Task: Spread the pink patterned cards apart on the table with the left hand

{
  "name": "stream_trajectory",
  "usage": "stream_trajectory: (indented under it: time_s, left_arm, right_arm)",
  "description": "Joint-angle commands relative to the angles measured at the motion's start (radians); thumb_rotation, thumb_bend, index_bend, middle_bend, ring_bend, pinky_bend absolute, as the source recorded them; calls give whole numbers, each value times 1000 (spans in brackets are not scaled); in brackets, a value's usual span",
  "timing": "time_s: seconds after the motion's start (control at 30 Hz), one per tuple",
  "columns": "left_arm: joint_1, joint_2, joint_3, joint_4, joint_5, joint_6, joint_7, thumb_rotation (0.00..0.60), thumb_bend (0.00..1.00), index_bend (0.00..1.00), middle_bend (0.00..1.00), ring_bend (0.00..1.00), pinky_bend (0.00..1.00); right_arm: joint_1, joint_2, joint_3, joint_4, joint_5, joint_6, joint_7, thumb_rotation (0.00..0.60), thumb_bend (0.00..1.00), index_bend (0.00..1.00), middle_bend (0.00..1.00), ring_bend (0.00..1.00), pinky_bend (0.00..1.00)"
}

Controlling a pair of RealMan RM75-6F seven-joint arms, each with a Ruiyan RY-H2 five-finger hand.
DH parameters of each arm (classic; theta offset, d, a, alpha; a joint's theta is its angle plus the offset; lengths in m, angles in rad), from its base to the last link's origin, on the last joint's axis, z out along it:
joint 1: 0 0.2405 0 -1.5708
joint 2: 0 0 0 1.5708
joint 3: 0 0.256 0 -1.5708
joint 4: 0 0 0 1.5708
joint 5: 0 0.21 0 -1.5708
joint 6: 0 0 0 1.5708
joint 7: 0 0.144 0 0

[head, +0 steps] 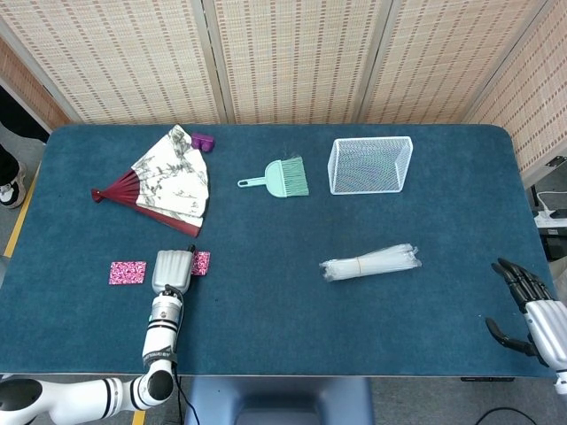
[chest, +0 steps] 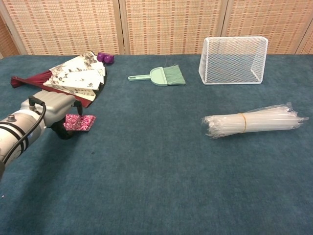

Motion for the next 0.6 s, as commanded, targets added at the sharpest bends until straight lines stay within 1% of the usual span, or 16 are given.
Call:
stream_trajectory:
  time_s: [0.03,0.6]
  left_arm:
    - [-4,0,-2,0,-8,-1,6,600,315,272,1000,1000,1000]
    - [-33,12,-13,-38,-49,7,47,600,313,292,1000,1000,1000]
  right_arm:
    - [0,0,0,0,0,0,1,600,315,0,0,0,93]
    - [0,3,-1,-2,1,-2,4,600,316,0,0,0,93]
